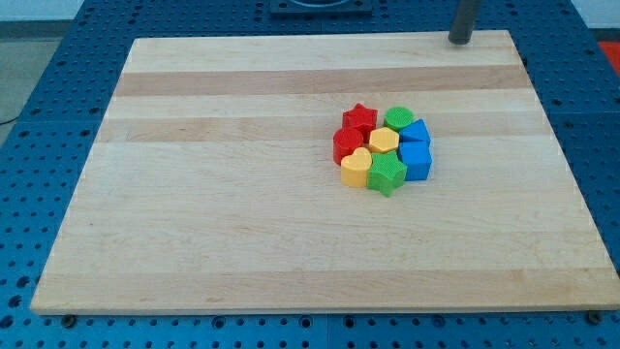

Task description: Keep blue blocks at bottom right to green star

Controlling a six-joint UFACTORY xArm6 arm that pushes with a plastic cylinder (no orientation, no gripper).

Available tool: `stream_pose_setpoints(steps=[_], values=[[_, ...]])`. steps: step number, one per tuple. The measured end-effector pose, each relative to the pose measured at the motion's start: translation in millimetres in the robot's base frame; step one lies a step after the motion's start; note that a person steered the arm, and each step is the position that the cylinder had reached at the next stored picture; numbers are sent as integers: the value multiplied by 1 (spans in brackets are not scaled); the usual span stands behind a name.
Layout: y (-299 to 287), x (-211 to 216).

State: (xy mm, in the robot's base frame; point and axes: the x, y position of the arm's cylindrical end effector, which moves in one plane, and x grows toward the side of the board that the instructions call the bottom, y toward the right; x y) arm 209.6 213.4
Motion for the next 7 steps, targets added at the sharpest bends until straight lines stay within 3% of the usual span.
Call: stream_pose_setpoints(steps=[2, 4, 5, 7], values=[[0, 14], [8, 108], [8, 136], [-15, 141]])
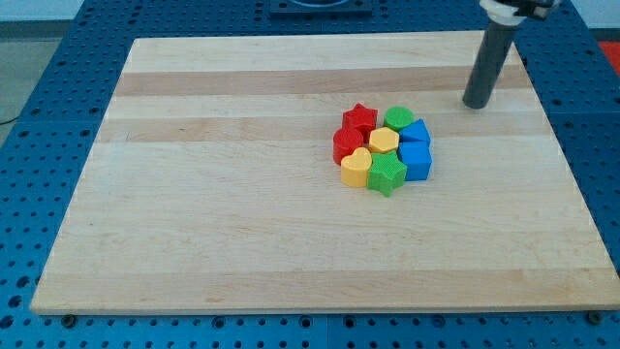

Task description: Keep blue blocks at bottom right to green star

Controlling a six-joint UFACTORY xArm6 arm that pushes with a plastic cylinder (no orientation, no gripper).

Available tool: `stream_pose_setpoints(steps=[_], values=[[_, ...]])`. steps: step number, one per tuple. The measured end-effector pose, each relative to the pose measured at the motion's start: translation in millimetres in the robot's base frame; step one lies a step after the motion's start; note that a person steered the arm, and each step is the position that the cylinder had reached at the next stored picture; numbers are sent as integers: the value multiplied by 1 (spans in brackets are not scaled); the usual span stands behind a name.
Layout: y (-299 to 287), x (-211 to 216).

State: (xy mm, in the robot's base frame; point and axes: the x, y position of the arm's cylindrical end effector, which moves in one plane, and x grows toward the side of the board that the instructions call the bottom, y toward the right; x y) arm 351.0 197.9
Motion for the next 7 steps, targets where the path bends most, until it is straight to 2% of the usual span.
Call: stream_pose_setpoints(steps=[2, 7], values=[[-13, 17], [-44, 29]])
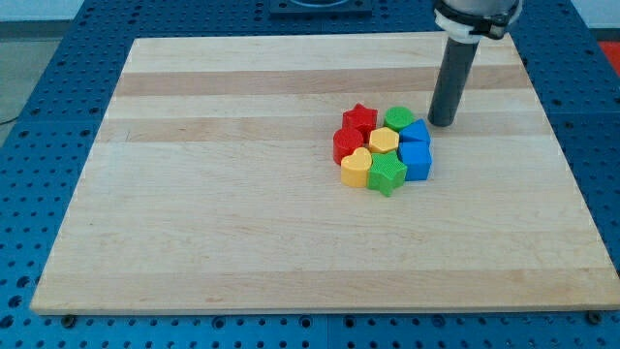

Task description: Keep blue blocks at bottom right to green star

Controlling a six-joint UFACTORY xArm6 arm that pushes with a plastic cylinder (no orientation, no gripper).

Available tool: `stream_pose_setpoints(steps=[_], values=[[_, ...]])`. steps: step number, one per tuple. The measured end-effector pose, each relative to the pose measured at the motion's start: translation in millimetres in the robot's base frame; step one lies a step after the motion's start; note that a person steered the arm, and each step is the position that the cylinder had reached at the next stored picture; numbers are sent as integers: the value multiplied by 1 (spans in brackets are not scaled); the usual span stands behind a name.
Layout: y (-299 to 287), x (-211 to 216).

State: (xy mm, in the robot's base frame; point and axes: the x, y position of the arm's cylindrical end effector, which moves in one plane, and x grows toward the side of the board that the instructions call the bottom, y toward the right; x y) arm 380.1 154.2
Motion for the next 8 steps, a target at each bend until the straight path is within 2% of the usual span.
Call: stream_pose_setpoints(steps=[2, 4, 8], values=[[-2, 0], [-30, 0], [-29, 59]])
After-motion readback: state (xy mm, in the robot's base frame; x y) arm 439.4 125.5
